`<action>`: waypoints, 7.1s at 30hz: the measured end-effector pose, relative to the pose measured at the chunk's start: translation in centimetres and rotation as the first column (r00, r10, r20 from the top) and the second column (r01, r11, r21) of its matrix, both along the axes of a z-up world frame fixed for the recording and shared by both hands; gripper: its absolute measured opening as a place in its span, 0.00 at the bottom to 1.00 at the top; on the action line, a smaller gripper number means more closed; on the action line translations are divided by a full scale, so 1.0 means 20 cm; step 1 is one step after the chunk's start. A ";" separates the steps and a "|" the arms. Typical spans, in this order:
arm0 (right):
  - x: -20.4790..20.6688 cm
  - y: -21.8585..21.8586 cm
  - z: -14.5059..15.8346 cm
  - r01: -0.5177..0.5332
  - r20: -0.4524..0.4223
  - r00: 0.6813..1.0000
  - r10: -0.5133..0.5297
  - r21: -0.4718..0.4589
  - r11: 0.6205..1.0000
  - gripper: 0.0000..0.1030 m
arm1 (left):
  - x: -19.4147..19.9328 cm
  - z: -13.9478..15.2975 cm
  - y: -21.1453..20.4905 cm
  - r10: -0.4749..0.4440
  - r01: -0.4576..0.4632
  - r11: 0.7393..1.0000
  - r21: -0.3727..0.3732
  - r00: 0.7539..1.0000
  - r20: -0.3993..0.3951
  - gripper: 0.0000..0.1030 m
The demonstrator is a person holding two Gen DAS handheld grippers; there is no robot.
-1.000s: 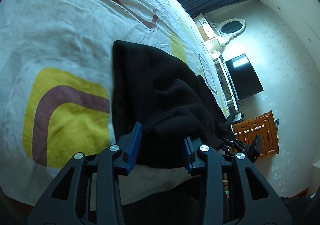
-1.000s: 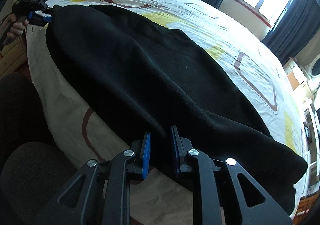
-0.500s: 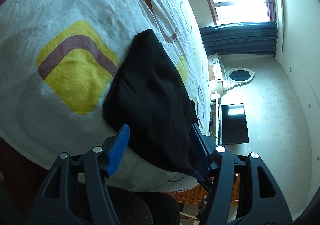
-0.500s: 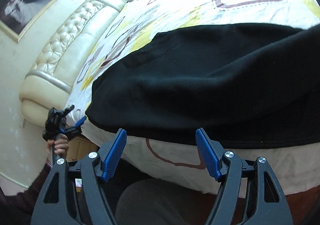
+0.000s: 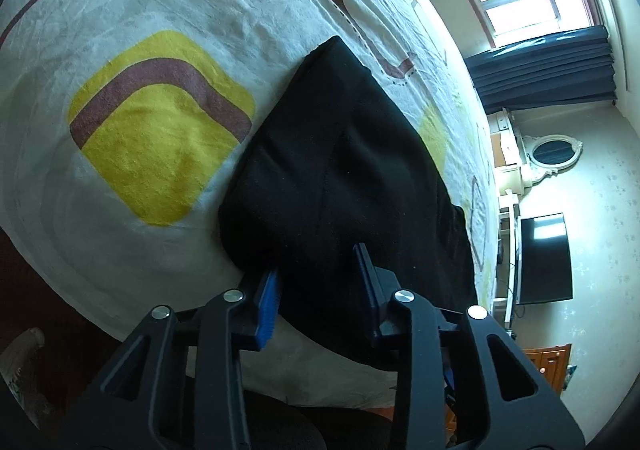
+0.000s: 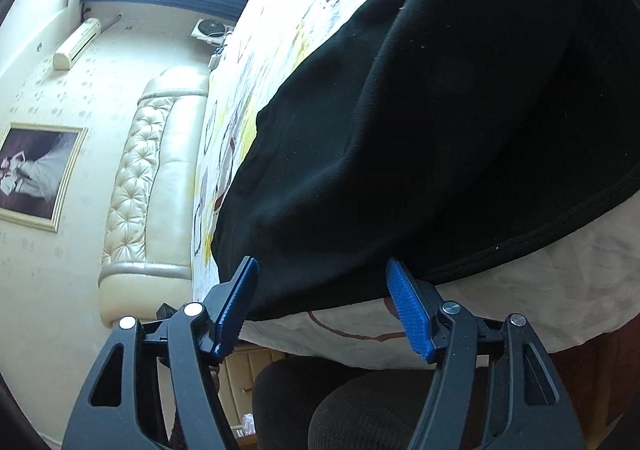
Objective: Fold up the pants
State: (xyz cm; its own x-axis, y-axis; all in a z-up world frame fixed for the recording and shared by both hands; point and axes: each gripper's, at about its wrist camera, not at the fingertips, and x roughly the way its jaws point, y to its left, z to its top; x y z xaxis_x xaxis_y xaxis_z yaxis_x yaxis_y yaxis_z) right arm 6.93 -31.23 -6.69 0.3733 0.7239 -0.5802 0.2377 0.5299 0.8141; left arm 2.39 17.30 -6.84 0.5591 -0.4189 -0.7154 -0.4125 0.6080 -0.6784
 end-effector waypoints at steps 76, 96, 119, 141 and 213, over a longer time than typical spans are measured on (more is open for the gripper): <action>-0.06 -1.97 0.27 0.418 0.214 0.895 -0.391 -0.100 0.903 0.70 | 0.15 0.16 -0.42 -0.036 0.019 0.971 0.237 0.997 0.067 0.95; 0.11 -1.82 0.02 0.621 0.066 0.779 -0.623 0.050 0.782 0.67 | 0.14 0.15 -0.44 -0.024 0.002 0.964 0.267 0.996 0.080 0.97; 0.41 -1.94 0.12 0.396 0.189 0.918 -0.349 -0.432 0.810 0.59 | 0.14 0.15 -0.43 -0.008 -0.014 0.968 0.249 0.996 0.086 0.97; -0.07 -1.99 0.41 0.536 0.250 0.840 -0.481 -0.253 0.805 0.14 | 0.16 0.15 -0.47 -0.019 -0.006 0.951 0.311 0.997 0.077 0.97; -0.28 -1.33 -0.03 0.525 0.088 0.846 -0.526 0.037 0.850 0.41 | 0.14 0.15 -0.46 -0.047 0.016 0.956 0.293 0.994 0.101 0.97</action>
